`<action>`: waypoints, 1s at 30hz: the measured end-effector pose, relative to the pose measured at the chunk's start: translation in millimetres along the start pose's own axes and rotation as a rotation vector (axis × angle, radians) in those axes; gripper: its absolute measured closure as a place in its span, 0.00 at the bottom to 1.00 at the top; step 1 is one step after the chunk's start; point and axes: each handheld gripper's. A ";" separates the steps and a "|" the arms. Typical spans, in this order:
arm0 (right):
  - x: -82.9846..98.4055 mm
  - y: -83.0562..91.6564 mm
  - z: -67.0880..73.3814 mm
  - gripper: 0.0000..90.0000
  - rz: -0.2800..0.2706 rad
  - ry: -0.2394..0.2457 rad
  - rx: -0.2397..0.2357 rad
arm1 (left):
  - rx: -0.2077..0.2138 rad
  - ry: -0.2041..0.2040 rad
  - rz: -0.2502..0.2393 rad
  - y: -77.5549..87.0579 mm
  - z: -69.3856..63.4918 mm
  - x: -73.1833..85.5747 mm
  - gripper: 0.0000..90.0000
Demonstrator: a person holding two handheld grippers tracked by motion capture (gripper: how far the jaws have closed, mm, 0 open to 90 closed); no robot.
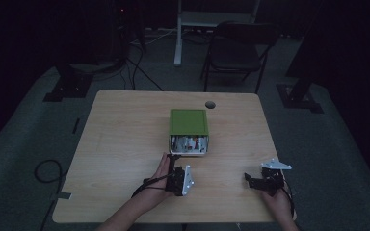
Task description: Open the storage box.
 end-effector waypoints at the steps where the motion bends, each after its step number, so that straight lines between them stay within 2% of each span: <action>1: 0.0 0.0 0.0 0.14 0.000 0.000 0.000 | -0.005 -0.023 0.003 -0.5 0.1 -1.4 0.04; 10: 0.0 0.0 0.0 0.14 0.000 0.000 0.000 | -0.037 -0.144 -0.005 -9.0 -5.8 -12.4 0.05; 12: 0.0 0.0 0.0 0.14 0.000 0.001 0.000 | -0.037 -0.160 -0.009 -10.2 -6.2 -14.6 0.06; 14: 0.0 0.0 0.0 0.14 0.000 0.000 0.000 | -0.058 -0.178 -0.011 -12.2 -6.0 -16.9 0.06; 16: 0.1 0.1 -0.1 0.15 -0.001 0.000 0.001 | -0.086 -0.176 -0.018 -16.2 -4.2 -20.4 0.07; 19: 0.1 0.1 -0.1 0.15 -0.001 -0.001 0.001 | -0.086 -0.186 -0.023 -19.4 -4.0 -23.0 0.07; 21: 0.1 0.1 -0.1 0.15 -0.001 -0.001 0.001 | -0.104 -0.204 -0.025 -22.5 -4.7 -25.6 0.14; 23: 0.1 0.2 -0.1 0.15 -0.001 -0.002 0.001 | -0.122 -0.241 -0.019 -25.6 -5.7 -27.7 0.17; 29: 0.1 0.2 -0.1 0.15 -0.001 -0.002 0.001 | -0.163 -0.275 0.021 -39.0 -7.2 -27.5 0.23; 30: 0.1 0.2 -0.1 0.15 -0.002 -0.002 0.001 | -0.173 -0.291 0.032 -40.7 -7.4 -27.0 0.25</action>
Point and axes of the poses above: each handheld gripper's, and its own axes: y roughly backward along the jaws, x roughly out of its underside, z roughly to its left, and after that the axes turned 5 degrees about -z, right-handed
